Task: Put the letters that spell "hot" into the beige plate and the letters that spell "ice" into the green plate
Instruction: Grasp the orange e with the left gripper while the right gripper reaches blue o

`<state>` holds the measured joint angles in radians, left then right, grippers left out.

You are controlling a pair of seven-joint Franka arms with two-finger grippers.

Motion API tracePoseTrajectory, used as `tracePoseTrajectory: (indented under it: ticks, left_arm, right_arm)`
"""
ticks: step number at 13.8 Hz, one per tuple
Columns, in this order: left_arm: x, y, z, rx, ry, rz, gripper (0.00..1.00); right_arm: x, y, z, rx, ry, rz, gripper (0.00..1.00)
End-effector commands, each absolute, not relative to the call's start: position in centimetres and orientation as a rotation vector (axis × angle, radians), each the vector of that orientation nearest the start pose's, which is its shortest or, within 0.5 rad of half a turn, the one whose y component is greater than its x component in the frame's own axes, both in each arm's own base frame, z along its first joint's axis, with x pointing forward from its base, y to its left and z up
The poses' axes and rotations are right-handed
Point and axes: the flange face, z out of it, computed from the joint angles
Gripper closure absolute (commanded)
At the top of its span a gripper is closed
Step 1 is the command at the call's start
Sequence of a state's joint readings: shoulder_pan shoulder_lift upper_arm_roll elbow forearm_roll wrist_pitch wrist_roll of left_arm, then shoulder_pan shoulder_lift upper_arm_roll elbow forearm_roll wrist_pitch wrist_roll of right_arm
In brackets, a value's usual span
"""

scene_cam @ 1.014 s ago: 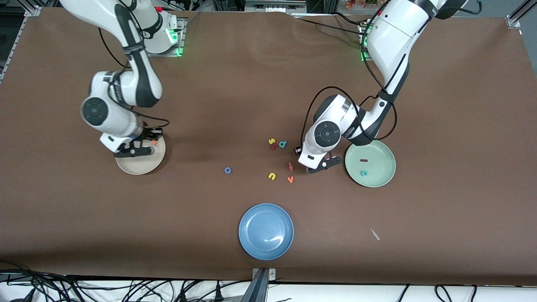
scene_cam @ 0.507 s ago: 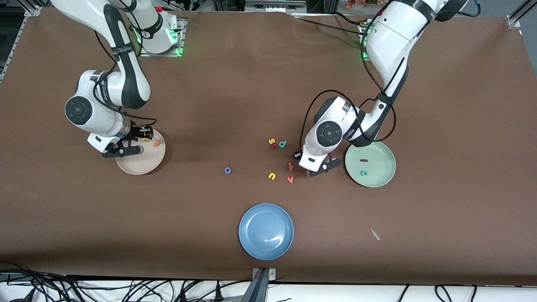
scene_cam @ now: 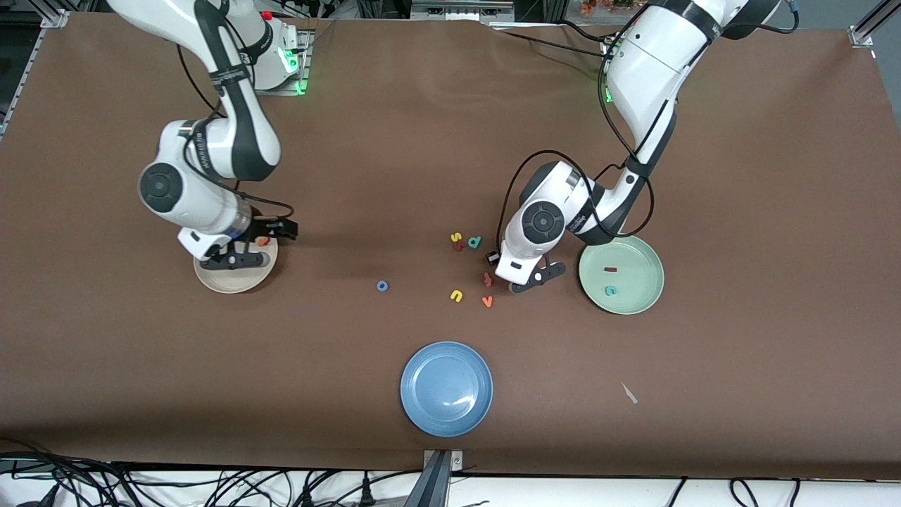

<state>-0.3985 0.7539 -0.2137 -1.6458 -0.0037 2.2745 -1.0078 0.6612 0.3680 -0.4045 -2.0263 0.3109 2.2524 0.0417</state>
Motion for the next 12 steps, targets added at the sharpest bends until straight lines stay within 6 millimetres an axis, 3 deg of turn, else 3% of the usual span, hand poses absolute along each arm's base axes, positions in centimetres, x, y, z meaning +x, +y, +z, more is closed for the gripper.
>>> tracePoseTrajectory:
  ticks: [1,3,6,8,10,12]
  left_arm:
    - [55.7,-37.5,17.1,-3.072,-0.724,0.301,0.84]
    - [55.8,-37.4,17.2,-3.073,-0.714,0.294,1.00]
    - [56.5,-36.3,18.2,-3.056,-0.697,0.296,1.00]
    - [56.9,-34.9,19.9,-2.997,-0.555,0.275,1.00]
    - [57.5,-32.8,21.6,-2.965,-0.438,0.285,1.00]
    - [58.6,-29.4,23.1,-2.954,-0.309,0.348,1.00]
  right_arm:
    - [58.4,23.4,25.8,-3.058,0.050,0.176,0.00]
    - [59.3,26.8,25.0,-3.056,0.082,0.162,0.00]
    - [60.2,32.1,23.0,-3.062,0.142,0.143,0.00]
    - [59.6,35.1,21.1,-3.084,0.155,0.143,0.00]
    - [59.9,35.4,20.0,-3.089,0.164,0.146,0.00]
    - [59.9,35.8,19.3,-3.094,0.165,0.148,0.00]
